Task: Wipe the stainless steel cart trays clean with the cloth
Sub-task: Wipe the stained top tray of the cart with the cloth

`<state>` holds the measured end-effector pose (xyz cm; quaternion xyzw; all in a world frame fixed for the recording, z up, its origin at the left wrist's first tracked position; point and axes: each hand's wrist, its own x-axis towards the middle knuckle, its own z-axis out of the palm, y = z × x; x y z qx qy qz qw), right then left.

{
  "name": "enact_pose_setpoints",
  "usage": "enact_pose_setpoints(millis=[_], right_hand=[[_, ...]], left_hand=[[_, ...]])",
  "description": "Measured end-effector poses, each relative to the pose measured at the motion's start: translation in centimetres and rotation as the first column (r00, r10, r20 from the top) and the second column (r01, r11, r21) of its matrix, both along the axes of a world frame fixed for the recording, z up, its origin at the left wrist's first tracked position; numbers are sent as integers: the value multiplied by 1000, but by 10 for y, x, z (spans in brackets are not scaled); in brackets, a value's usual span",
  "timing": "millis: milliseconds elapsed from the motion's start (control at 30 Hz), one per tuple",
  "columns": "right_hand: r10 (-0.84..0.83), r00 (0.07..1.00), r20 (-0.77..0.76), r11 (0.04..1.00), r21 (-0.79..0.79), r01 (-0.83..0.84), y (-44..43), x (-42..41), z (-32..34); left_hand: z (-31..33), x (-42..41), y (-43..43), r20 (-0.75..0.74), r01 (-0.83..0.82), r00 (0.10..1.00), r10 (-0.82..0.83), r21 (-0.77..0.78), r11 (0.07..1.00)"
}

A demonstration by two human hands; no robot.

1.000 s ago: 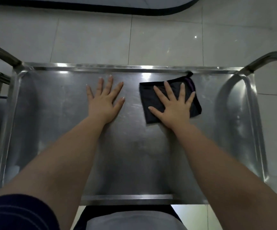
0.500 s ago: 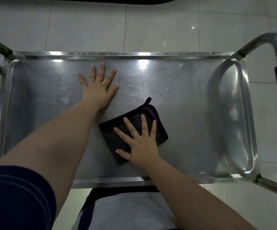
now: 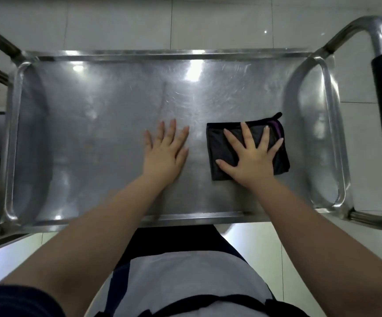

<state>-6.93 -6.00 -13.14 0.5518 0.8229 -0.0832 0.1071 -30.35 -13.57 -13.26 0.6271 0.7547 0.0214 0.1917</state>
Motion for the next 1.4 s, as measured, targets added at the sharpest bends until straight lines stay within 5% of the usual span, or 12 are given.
enact_pose_setpoints(millis=[167,467,567,667,933,1200,1400], right_hand=[[-60,998,7,998,-13,61,-5,-1,-6],[20,992,-128,993,119,-5,-136,-59,-14],[-26,996,-90,998,47,31,-135,-62,-11],[-38,997,-69,999,5,39,-119,-26,-12],[-372,928,8,924,-92,371,-55,111,-1],[-77,997,-5,992,-101,76,-98,37,-6],[-143,990,21,988,-55,144,-61,134,-5]], left_hand=[[-16,4,-69,-91,13,996,-13,-1,1000],[-28,-8,-71,-140,38,990,-29,60,998],[-26,-8,-70,-120,38,992,-33,39,999],[-24,-8,-70,-113,41,993,-35,50,998],[-19,1,-68,-124,14,992,-13,10,1000],[-11,87,-54,-86,-86,993,84,-15,996],[-17,81,-56,-110,-95,989,97,17,995]])
